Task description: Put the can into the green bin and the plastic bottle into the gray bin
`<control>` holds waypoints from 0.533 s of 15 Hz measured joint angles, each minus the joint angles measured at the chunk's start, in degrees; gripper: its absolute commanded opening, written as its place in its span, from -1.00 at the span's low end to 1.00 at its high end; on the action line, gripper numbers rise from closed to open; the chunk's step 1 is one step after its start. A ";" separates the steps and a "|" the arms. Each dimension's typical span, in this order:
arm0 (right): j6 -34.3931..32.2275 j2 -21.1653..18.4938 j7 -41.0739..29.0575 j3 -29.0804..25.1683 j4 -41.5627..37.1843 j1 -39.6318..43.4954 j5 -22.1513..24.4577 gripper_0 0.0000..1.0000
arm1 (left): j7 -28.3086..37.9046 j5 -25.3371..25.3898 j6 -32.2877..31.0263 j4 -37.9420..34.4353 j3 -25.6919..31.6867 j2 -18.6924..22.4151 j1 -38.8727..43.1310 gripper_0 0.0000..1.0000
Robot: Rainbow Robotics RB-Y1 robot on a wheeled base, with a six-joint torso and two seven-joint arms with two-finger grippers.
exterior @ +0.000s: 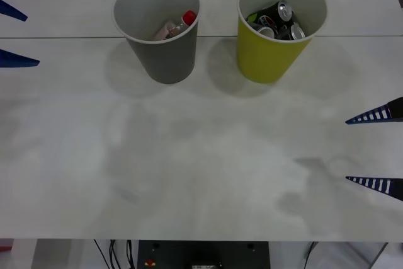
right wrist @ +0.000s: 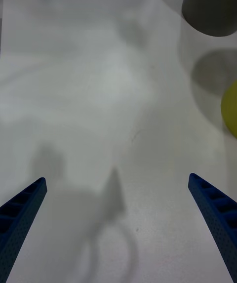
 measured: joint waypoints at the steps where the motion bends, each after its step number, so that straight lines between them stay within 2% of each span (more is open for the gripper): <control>1: 0.00 0.00 0.00 0.00 0.00 0.00 0.00 1.00 | -1.76 0.43 0.00 -1.28 1.75 -0.04 2.64 1.00; 5: 0.00 0.00 0.00 0.00 0.00 0.00 0.00 1.00 | -8.35 2.55 0.00 -6.63 8.42 -0.50 12.87 1.00; 8: 0.00 0.00 0.00 0.00 0.00 0.00 0.00 1.00 | -9.52 3.28 0.00 -11.51 13.68 -3.42 19.89 1.00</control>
